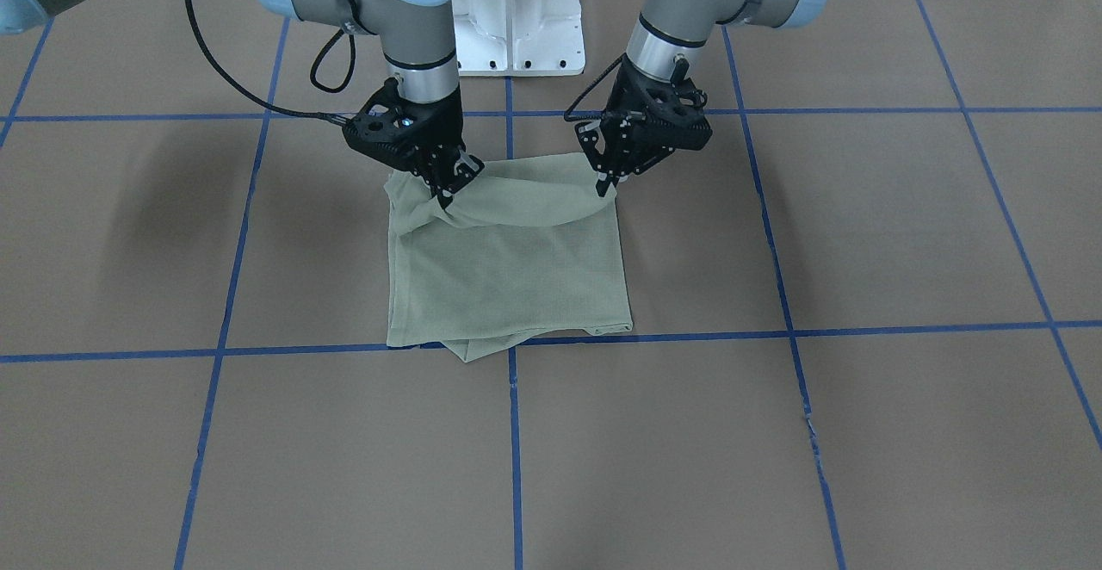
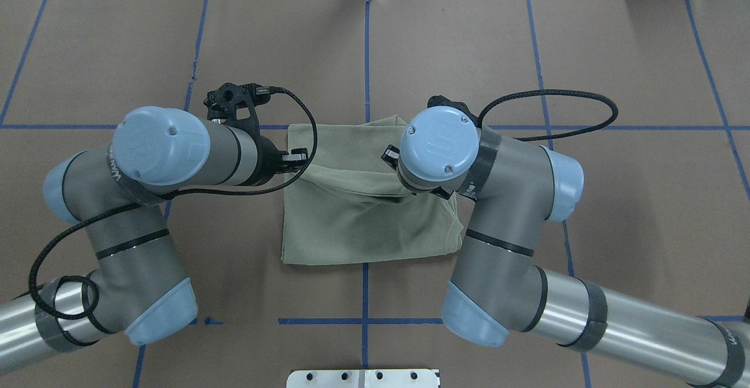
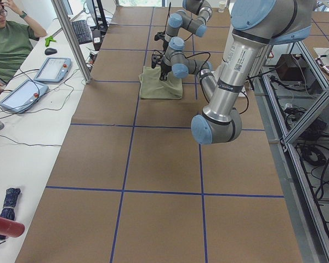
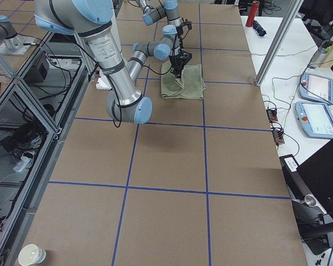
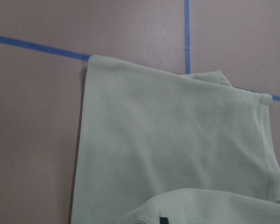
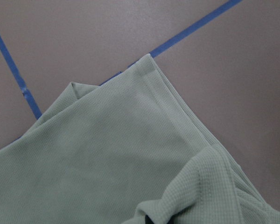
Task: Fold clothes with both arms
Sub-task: 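Lift the near edge with both grippers and fold it away from the robot, then lay the folded edge down with both grippers near the far edge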
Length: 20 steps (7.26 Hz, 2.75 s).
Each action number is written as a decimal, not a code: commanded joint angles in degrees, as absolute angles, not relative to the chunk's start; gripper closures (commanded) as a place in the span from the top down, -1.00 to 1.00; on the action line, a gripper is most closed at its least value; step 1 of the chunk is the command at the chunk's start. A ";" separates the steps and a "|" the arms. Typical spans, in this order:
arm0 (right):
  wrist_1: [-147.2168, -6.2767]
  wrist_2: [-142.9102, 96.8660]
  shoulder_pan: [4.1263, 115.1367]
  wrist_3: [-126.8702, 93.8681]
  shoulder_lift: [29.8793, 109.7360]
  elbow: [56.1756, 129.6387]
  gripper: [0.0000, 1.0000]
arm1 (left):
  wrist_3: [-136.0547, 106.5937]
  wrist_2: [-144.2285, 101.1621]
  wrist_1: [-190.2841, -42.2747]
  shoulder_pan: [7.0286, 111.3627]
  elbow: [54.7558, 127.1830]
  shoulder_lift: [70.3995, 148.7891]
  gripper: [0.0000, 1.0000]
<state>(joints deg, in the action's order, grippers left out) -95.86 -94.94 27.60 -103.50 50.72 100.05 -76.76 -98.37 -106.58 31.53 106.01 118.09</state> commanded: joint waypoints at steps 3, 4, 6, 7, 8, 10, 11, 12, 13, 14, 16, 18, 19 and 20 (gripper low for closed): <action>-84.20 -95.01 30.67 -100.91 47.64 86.75 -1.00 | -74.09 -98.44 -111.97 34.19 95.20 121.37 -1.00; -84.20 -95.71 31.37 -100.55 47.55 86.66 -1.00 | -73.92 -98.44 -111.97 34.28 93.18 122.86 -1.00; -84.20 -95.80 31.64 -100.02 47.46 85.96 -1.00 | -72.00 -98.26 -111.97 34.45 91.50 123.92 -1.00; -84.11 -95.80 31.64 -99.67 46.76 84.22 -1.00 | -71.98 -98.26 -111.97 34.63 90.80 124.01 -1.00; -84.11 -95.71 31.64 -96.01 45.54 81.59 0.65 | -71.81 -98.17 -111.97 34.63 90.70 123.84 0.39; -84.63 -100.76 33.39 -91.34 41.94 81.03 1.00 | -66.93 -99.92 -115.47 36.20 90.88 123.40 1.00; -84.64 -104.03 33.75 -89.14 42.01 83.04 1.00 | -62.45 -105.33 -115.49 39.78 90.79 123.14 1.00; -84.73 -104.15 33.58 -87.73 42.62 85.23 1.00 | -59.53 -109.21 -115.66 41.55 90.79 121.92 1.00; -84.73 -102.67 30.44 -86.84 43.24 85.78 1.00 | -59.33 -109.33 -115.66 41.75 90.70 121.73 1.00; -84.73 -99.18 27.71 -84.49 43.85 85.43 1.00 | -59.41 -109.34 -115.66 41.75 90.70 121.73 1.00; -84.73 -93.80 25.76 -77.99 45.96 83.86 1.00 | -59.50 -109.34 -115.66 41.75 90.70 121.64 1.00; -84.73 -91.68 28.71 -72.63 45.44 80.00 1.00 | -59.59 -109.34 -115.66 41.75 90.79 121.64 1.00; -84.64 -91.67 31.44 -70.07 45.27 78.68 1.00 | -59.68 -109.34 -115.66 41.75 90.88 121.64 1.00; -84.46 -90.80 33.64 -68.48 44.92 75.70 1.00 | -59.76 -109.34 -115.66 41.75 90.97 121.64 1.00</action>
<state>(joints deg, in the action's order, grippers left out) -84.63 -91.61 30.80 -70.98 45.26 78.66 -59.66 -109.34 -115.66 41.75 90.86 121.64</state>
